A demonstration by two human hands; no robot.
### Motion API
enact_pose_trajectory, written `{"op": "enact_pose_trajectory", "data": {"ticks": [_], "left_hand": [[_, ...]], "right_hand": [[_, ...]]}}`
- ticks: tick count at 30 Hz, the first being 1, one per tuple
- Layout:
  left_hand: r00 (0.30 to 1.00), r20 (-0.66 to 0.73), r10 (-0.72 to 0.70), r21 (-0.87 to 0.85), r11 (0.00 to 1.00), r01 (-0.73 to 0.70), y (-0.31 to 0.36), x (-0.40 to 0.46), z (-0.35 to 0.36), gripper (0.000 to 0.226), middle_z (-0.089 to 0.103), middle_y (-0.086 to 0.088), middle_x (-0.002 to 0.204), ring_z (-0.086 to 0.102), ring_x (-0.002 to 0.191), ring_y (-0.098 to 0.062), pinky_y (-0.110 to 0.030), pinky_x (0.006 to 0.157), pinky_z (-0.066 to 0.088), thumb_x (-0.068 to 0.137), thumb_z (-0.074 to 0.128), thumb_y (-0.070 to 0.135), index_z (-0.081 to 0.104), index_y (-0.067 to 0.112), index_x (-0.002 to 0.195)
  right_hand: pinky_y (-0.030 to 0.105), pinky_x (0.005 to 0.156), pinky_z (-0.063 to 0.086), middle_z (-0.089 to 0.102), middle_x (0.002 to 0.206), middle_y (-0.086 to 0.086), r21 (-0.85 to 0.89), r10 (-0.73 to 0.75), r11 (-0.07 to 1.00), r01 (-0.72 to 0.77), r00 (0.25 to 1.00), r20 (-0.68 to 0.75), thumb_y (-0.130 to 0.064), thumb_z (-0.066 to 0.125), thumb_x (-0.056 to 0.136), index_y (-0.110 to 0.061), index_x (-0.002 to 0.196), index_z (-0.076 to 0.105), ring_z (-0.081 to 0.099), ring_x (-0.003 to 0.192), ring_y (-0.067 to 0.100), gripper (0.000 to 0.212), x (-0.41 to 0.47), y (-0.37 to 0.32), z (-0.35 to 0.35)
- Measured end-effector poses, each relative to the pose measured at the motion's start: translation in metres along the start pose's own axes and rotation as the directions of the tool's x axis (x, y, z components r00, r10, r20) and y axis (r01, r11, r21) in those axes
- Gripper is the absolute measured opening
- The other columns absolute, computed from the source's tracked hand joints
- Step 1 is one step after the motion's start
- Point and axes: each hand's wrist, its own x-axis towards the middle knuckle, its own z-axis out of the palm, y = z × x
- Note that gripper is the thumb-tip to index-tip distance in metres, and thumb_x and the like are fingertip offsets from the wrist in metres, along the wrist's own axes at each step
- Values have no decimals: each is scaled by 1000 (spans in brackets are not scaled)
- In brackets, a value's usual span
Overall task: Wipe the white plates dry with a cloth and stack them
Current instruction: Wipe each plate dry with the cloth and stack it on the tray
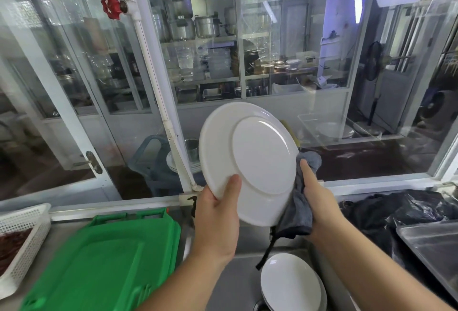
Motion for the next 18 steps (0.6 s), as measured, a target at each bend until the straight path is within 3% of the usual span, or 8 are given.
{"op": "enact_pose_trajectory", "data": {"ticks": [2,4,6,9,13,18], "left_hand": [[997,63,-49,-4,999,49,10,5,-4,38,80,0,120,73,118,-18,-40,101,55,72,83,43,82,38,110],[988,78,-132,-24,991,134,27,17,-10,39,81,-7,114,77,109,-23,-40,90,62,67,87,32,84,29,106],[969,98,-226,-50,971,232,47,31,-20,38,81,-12,112,78,103,-29,-41,77,66,73,85,28,82,19,109],[940,198,-278,-10,958,286,74,49,-33,27,80,-15,113,77,102,-34,-47,82,66,85,75,28,83,18,109],[932,249,-265,3,962,273,75,51,-37,25,80,-17,112,79,98,-33,-49,85,66,84,72,24,86,16,103],[960,213,-183,-86,975,205,70,42,-32,23,81,-16,109,79,95,-31,-48,84,66,82,73,21,87,17,99]], "right_hand": [[31,54,60,79,73,0,-89,-40,995,40,999,-2,-78,75,74,-12,97,70,78,64,22,70,2,-17,-5],[24,49,56,77,68,-5,-192,-120,974,119,993,10,-75,73,78,-14,94,71,76,60,15,63,0,-36,-10],[19,43,50,75,64,-12,-310,-240,921,237,970,29,-74,71,81,-19,89,74,72,54,7,56,-4,-53,-11],[19,45,47,75,65,-11,-399,-415,819,412,906,85,-69,72,83,-19,83,75,69,53,3,51,-9,-72,-11],[15,41,44,68,59,-8,-419,-509,728,542,837,200,-64,74,85,-16,75,69,61,46,3,49,-17,-92,-8],[22,48,51,71,65,-8,-460,-535,696,551,826,179,-72,69,82,-20,77,70,64,54,4,53,-18,-91,-5]]}}
